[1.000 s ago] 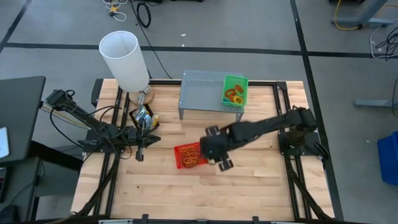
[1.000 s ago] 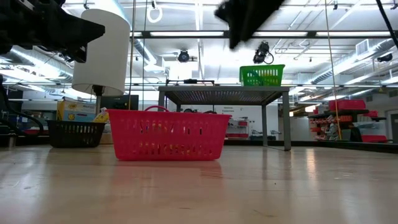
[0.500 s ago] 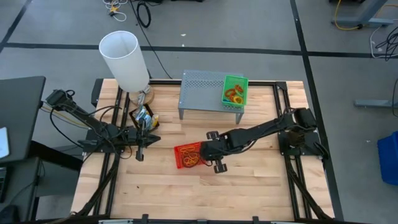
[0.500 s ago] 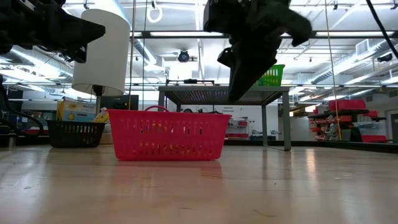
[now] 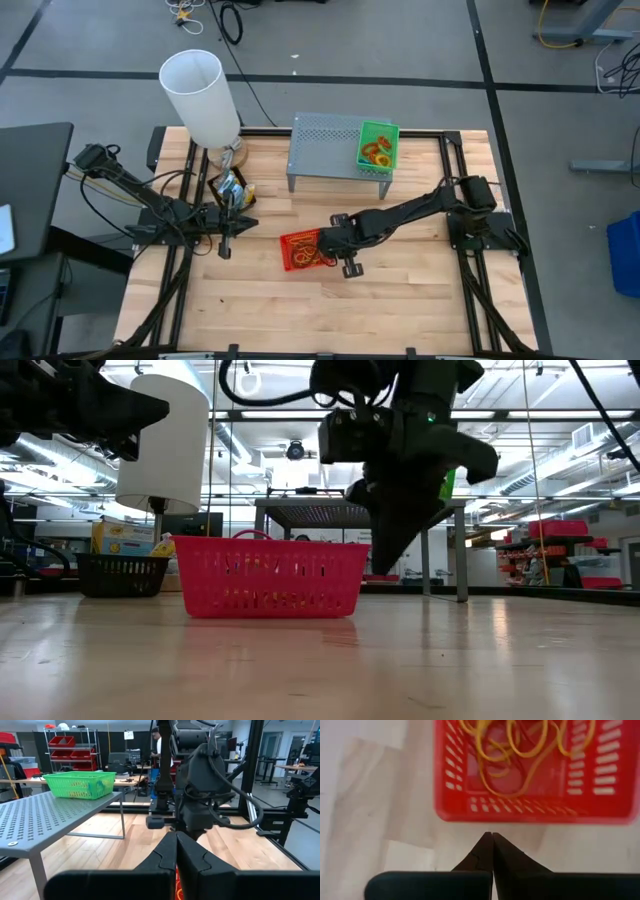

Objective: Pick & Place Office Desk Supplies
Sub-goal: Put the red bin on the shelf

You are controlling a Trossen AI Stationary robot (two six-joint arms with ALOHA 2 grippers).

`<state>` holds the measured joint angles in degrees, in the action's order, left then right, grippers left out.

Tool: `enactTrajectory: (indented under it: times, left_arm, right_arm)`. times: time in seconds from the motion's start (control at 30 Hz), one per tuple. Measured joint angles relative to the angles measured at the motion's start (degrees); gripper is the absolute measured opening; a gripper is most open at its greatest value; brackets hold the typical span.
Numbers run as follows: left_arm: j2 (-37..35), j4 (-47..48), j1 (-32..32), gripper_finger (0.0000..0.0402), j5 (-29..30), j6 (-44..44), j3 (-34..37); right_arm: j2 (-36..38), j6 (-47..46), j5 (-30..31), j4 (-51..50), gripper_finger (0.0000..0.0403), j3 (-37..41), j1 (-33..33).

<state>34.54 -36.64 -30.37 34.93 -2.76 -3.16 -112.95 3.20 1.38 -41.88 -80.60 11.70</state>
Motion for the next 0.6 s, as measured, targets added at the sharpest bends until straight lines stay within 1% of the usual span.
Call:
enactTrajectory:
  times: [0.17,0.33,0.43,0.5,0.53,0.6]
  left_arm:
    - [0.0,0.0,0.0,0.0005,0.2,0.0,0.0]
    - [0.0,0.1,0.0,0.0005,0.2,-0.1,0.0]
    - [0.0,0.1,0.0,0.0005,0.2,-0.2,0.0]
    - [0.0,0.1,0.0,0.0005,0.2,-0.2,0.0]
    - [0.0,0.1,0.0,0.0005,0.2,-0.2,0.0]
    - [0.0,0.1,0.0,0.0005,0.2,-0.2,0.0]
  right_arm:
    - [0.0,2.3,-3.6,5.4,0.0001,0.0,1.1]
    - [0.0,5.7,-11.7,11.2,0.0000,0.0,2.8]
    - [0.2,8.0,-12.1,12.5,0.0000,0.0,3.7]
    - [0.6,9.3,-11.8,9.4,0.0000,-0.7,3.8]
    - [0.7,10.7,-10.9,7.3,0.0000,-1.6,3.8]
    - [0.7,14.7,-6.4,0.8,0.0000,-3.6,4.1]
